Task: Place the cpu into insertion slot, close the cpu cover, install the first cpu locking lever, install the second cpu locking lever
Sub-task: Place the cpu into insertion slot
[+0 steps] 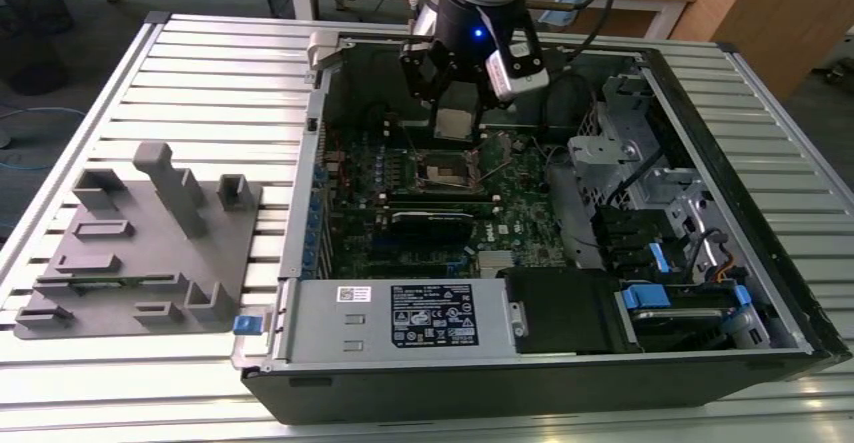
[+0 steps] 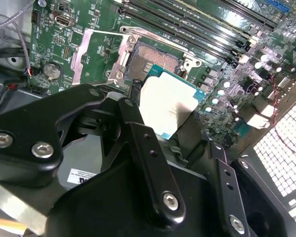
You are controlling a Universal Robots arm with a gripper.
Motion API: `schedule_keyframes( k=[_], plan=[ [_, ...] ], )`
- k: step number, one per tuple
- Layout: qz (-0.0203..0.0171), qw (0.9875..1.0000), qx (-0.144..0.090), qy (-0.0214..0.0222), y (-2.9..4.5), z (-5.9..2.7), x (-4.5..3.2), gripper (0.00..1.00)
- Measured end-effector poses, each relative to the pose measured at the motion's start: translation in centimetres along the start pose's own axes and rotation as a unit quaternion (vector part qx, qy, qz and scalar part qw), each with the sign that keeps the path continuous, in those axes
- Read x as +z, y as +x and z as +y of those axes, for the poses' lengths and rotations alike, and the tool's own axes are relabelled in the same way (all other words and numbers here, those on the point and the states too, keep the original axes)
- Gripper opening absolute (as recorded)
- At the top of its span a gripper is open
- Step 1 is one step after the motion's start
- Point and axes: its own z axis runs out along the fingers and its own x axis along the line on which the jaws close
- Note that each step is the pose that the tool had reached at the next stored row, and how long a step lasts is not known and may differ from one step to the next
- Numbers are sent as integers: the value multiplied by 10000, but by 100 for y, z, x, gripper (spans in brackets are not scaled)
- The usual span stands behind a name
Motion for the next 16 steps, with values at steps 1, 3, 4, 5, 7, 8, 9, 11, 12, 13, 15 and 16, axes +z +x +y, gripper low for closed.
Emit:
schedule_keyframes(
  k=[1, 3, 4, 5, 7, 8, 9, 11, 12, 13, 15, 16],
  plan=[
    [-1, 10000, 13, 0, 0, 0, 1, 54],
    [-3, 10000, 36, 0, 0, 0, 3, 54],
    [-4, 10000, 47, -1, 0, 0, 4, 54],
    [-5, 10000, 59, -1, 0, 0, 5, 54],
    [-7, 10000, 79, -1, 0, -1, 6, 54],
    [-8, 10000, 88, -1, 0, -1, 7, 54],
    [-8, 10000, 97, -1, 0, -1, 7, 54],
    [-10, 9999, 114, -2, 0, -1, 9, 54],
    [-11, 9999, 122, -2, 0, -1, 9, 54],
    [-11, 9999, 130, -2, 0, -1, 9, 54],
    [-12, 9999, 143, -2, 0, -1, 10, 54],
    [-13, 9999, 149, -2, 0, -1, 11, 54]
  ],
)
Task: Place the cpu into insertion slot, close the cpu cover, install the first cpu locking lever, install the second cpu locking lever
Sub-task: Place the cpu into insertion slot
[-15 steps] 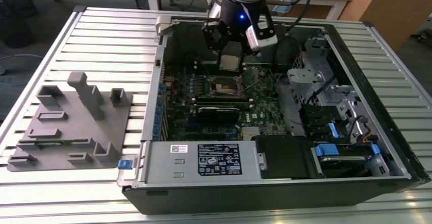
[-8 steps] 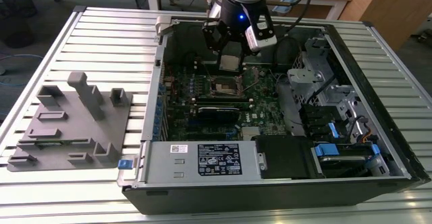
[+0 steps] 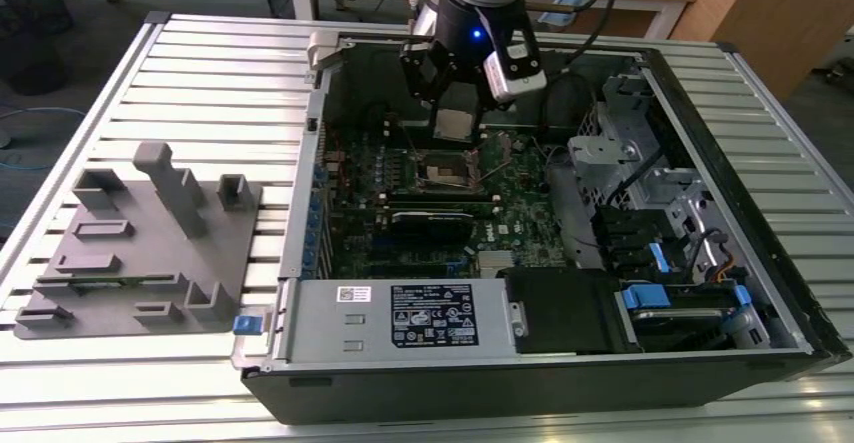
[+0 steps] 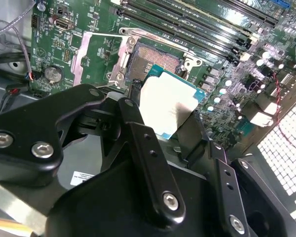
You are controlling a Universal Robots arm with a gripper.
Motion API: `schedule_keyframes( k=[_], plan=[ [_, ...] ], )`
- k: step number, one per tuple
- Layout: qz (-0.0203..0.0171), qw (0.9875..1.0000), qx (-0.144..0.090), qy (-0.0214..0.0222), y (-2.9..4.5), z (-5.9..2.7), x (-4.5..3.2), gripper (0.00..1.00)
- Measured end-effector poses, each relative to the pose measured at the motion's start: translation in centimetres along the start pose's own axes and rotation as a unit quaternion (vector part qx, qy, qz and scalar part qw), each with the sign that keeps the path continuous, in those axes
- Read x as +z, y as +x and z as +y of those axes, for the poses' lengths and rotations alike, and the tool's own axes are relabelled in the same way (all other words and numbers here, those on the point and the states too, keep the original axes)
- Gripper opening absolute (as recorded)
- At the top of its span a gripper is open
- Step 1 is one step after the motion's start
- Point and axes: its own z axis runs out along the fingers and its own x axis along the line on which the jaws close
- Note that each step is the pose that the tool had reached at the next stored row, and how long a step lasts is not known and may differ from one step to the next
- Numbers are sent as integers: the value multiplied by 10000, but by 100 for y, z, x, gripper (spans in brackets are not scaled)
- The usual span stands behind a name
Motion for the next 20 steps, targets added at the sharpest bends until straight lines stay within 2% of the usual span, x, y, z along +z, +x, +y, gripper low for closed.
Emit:
schedule_keyframes(
  k=[5, 10, 16, 20],
  plan=[
    [-5, 10000, 45, -3, 0, 0, 7, 54],
    [-28, 9995, 313, -6, 0, -2, 23, 54],
    [-57, 9979, 646, -12, -1, -3, 36, 54],
    [-82, 9957, 921, -16, -1, -4, 48, 54]
  ],
)
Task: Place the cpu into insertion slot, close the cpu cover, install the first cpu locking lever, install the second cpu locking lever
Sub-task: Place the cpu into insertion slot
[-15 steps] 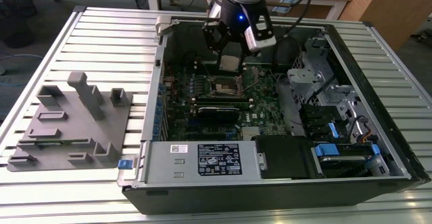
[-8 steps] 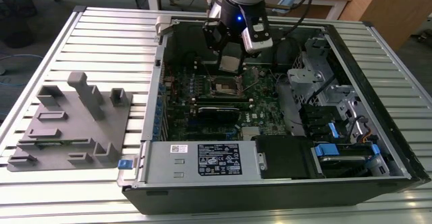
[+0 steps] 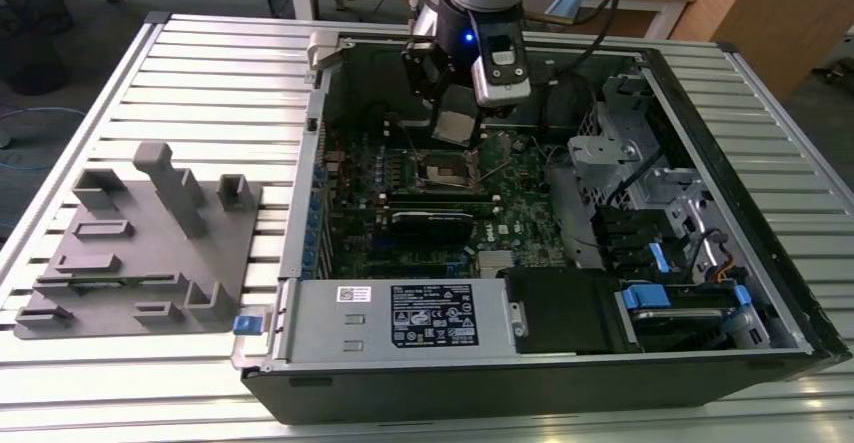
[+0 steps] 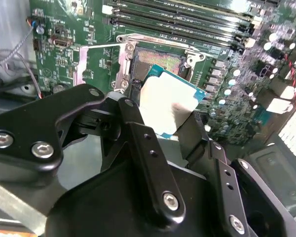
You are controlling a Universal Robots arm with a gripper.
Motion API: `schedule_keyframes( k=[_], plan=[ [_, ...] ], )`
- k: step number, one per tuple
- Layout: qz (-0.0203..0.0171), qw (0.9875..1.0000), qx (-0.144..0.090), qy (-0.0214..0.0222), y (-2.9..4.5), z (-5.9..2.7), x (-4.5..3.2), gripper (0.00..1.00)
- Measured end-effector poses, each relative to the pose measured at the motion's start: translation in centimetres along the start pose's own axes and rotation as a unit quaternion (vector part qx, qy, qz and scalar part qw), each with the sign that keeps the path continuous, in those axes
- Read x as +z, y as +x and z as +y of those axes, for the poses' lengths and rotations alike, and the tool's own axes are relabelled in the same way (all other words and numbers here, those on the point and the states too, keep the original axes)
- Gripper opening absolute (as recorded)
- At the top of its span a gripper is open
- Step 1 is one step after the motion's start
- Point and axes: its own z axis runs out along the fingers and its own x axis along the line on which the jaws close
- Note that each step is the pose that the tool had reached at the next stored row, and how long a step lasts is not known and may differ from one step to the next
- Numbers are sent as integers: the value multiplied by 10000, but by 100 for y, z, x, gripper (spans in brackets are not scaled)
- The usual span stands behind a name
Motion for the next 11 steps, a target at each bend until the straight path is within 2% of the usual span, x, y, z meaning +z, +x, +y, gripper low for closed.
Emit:
schedule_keyframes(
  k=[5, 11],
  plan=[
    [-33, 9993, 376, -6, 0, -1, 13, 54],
    [-69, 9969, 783, -13, 0, -2, 25, 54]
  ],
)
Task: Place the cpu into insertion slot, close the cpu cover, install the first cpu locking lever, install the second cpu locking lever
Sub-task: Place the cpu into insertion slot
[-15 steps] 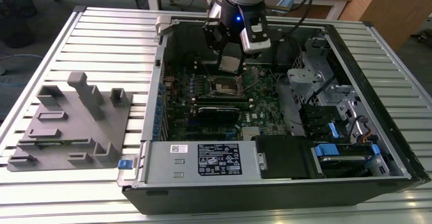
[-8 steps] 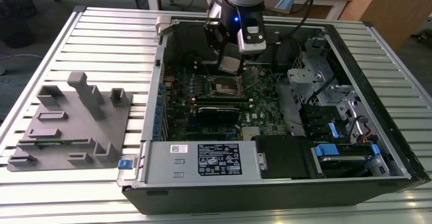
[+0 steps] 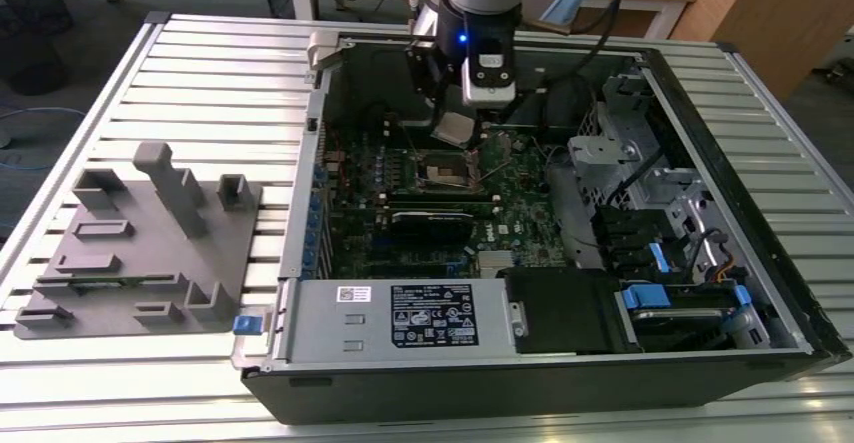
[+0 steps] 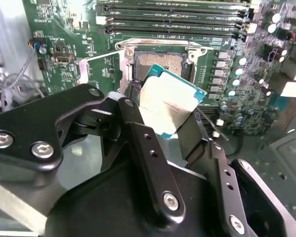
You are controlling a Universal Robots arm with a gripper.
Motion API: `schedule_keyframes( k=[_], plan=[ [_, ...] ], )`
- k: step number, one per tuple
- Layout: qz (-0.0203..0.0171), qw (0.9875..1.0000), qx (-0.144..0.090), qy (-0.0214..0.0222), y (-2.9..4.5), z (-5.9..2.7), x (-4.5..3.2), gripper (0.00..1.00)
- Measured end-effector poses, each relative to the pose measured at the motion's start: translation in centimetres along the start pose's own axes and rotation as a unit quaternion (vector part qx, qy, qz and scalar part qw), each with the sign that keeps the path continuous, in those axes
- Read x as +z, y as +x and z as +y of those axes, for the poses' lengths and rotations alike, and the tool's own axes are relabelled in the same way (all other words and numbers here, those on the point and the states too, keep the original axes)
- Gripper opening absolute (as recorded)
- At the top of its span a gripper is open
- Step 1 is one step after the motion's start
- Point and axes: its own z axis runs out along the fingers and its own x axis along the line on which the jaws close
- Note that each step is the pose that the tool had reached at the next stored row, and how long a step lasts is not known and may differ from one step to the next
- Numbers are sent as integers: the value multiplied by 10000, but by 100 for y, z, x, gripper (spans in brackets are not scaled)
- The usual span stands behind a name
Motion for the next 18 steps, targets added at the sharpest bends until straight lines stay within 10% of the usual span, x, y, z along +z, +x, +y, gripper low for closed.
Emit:
schedule_keyframes(
  k=[18],
  plan=[
    [-58, 9978, 663, -12, 0, -1, 16, 54]
  ],
)
